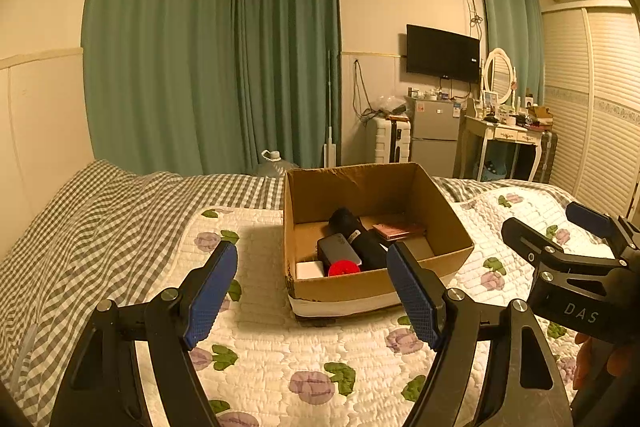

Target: Organize rigid objects

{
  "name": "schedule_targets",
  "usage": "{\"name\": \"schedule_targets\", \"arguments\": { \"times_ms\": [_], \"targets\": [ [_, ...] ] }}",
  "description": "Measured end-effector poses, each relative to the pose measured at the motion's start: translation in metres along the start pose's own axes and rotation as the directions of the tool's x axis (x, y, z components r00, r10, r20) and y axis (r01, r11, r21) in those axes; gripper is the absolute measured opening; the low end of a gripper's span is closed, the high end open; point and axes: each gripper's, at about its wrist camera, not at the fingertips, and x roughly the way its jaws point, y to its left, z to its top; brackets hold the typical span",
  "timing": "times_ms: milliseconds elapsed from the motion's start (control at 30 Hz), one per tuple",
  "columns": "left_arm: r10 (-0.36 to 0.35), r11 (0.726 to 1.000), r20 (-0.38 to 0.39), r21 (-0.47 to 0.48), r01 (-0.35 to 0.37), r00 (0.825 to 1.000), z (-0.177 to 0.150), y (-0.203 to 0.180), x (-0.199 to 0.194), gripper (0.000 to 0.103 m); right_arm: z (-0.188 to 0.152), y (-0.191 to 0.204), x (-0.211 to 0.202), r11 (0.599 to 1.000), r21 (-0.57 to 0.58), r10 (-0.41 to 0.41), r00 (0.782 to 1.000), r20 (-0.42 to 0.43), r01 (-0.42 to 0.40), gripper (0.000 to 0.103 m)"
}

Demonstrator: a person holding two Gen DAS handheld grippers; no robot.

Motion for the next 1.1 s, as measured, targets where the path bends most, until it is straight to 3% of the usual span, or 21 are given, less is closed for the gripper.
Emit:
{"name": "schedule_targets", "arguments": {
  "times_ms": [1100],
  "targets": [
    [0.006,1.0,0.0,-0.001,-0.006,1.0,-0.0024,0.0,0.0012,0.08,-0.0017,0.0026,0.0021,1.0,0.001,-0.009,1.0,-0.011,0.009,0.103]
  ]
}}
